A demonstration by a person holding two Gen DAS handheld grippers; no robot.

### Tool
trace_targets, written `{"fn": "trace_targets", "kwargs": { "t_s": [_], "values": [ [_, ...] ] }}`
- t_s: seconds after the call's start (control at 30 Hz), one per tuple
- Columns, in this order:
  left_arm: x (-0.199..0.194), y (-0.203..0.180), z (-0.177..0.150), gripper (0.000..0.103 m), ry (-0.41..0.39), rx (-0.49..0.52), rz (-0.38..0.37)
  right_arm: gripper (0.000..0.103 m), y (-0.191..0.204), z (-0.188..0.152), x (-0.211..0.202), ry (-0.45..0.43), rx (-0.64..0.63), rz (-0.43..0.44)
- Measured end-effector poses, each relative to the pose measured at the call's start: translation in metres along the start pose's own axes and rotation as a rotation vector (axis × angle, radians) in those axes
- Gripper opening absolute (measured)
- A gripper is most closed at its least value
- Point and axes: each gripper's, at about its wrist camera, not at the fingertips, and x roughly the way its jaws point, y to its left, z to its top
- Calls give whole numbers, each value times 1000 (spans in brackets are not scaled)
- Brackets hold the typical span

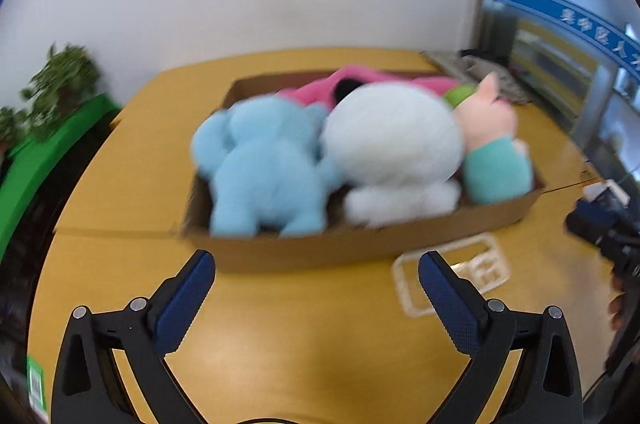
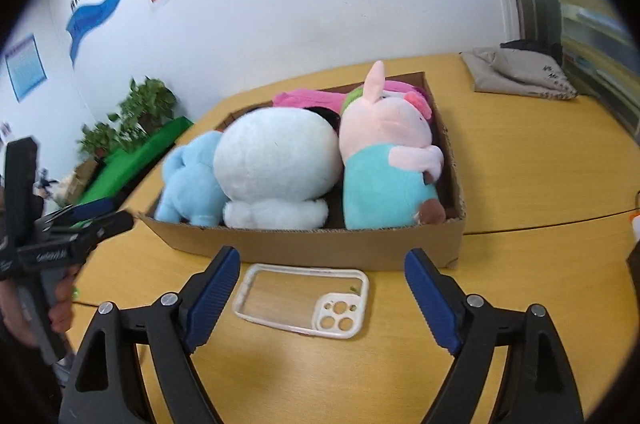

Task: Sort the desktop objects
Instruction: 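Withdraw both grippers and move toward the white phone case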

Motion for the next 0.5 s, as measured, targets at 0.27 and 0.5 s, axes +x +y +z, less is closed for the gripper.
{"fn": "trace_targets", "kwargs": {
  "t_s": [0.27,0.5],
  "values": [
    [-4,-5,-39,103,40,-49,-43,84,26,-11,-11,2,-120,-151],
    [-10,-24,-30,103,30,-44,-77,84,31,-16,-26,-32,-133,-207]
  ]
}}
